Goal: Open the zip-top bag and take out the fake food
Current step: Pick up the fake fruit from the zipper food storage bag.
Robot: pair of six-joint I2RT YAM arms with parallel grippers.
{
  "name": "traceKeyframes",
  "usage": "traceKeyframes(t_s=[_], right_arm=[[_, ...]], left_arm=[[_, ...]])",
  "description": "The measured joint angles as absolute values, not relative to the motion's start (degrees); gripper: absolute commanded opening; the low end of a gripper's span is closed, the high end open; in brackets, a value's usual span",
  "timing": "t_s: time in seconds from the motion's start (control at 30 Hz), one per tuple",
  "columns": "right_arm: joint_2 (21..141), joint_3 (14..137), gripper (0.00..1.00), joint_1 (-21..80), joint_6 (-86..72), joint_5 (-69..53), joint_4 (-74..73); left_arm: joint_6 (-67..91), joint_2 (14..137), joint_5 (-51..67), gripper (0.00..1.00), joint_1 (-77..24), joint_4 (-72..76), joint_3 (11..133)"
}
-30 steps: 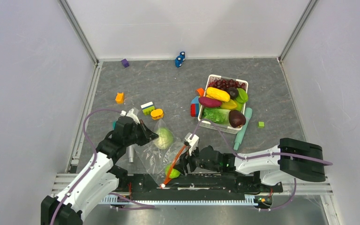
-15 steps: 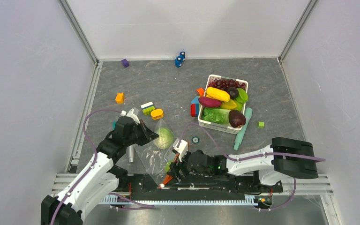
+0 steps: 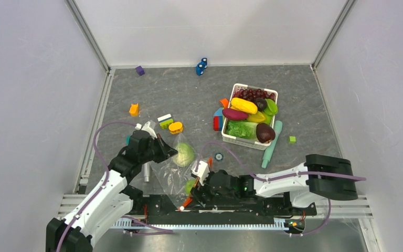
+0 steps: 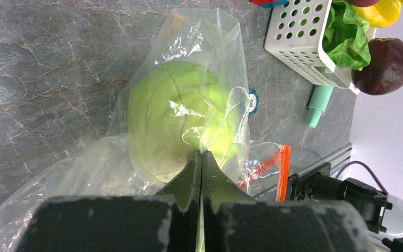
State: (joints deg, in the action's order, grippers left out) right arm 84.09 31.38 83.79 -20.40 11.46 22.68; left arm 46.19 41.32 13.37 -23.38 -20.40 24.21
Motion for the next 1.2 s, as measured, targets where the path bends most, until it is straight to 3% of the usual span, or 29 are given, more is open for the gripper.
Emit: traceKeyframes(t_s=[0.23,0.53,1.2], right_arm=[[77.25,25.30,0.81,83.90,-14.48,9.19,23.73],[76.69,23.75,0.81,83.90,-10.22,8.56,25.26],[86.15,29.54,0.82,83.90,-6.68,9.10,29.36]], left_arm=[[46.17,41.32,13.34,0.02,-23.38,-20.40,24.21],[46.17,41.30,13.10,0.02,-23.38,-20.40,24.21],[46.17,40.73,12.34,0.02,-23.38,-20.91,24.23]])
